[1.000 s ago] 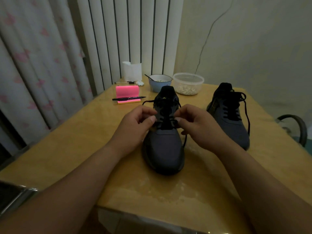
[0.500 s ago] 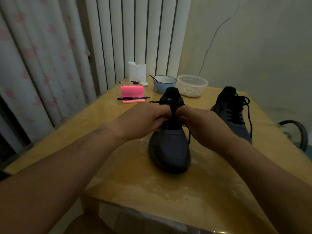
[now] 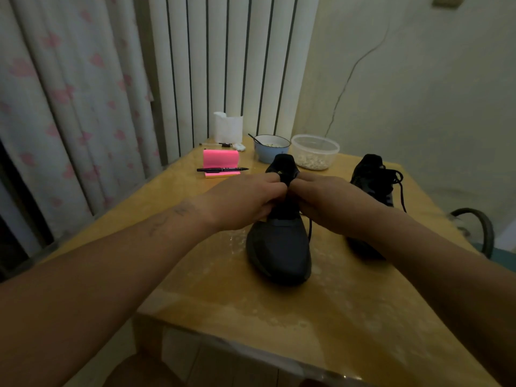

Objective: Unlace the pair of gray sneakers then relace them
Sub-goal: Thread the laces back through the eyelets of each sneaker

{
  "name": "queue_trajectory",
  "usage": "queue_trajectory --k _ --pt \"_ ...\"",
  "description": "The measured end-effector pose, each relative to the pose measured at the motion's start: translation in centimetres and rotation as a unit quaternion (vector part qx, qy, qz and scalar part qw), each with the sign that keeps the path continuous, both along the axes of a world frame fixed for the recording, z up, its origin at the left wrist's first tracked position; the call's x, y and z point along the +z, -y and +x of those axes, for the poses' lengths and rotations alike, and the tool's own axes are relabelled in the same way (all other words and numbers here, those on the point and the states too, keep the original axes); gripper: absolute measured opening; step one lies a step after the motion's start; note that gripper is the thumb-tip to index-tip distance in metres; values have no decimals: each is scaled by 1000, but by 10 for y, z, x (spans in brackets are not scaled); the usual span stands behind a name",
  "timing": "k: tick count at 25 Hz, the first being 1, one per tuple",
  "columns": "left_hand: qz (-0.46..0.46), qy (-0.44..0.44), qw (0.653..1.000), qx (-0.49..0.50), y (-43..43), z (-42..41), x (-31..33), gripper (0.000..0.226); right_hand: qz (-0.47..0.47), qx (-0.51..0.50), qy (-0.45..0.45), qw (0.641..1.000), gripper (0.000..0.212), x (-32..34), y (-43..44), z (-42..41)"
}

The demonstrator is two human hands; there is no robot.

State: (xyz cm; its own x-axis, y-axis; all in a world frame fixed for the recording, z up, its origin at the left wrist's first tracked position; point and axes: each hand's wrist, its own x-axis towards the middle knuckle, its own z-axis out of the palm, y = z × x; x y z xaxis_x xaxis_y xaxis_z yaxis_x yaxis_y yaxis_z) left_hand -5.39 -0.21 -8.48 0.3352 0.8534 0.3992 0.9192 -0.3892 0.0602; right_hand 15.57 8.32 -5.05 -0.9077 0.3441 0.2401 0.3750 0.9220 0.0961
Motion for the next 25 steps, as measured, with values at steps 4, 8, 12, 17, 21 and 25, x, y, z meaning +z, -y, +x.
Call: queue_trajectory --k 4,8,12,17,21,25 --pt "35 10 999 1 -1 2 -6 13 -65 -4 -107 992 4 -14 0 1" --pt "43 95 994 24 0 1 -16 8 -158 -62 -213 962 10 -31 1 -3" --pt "54 247 964 79 -1 3 -31 9 -319 -131 -326 881 7 -53 7 -8" --pt "10 203 979 31 3 -8 -24 19 -264 -66 -260 927 15 -38 7 3" --pt "34 143 989 28 5 -8 -18 12 -42 -6 -113 993 24 -20 3 4" --pt "59 179 981 43 10 1 -23 6 -62 -29 -207 976 9 -36 11 3"
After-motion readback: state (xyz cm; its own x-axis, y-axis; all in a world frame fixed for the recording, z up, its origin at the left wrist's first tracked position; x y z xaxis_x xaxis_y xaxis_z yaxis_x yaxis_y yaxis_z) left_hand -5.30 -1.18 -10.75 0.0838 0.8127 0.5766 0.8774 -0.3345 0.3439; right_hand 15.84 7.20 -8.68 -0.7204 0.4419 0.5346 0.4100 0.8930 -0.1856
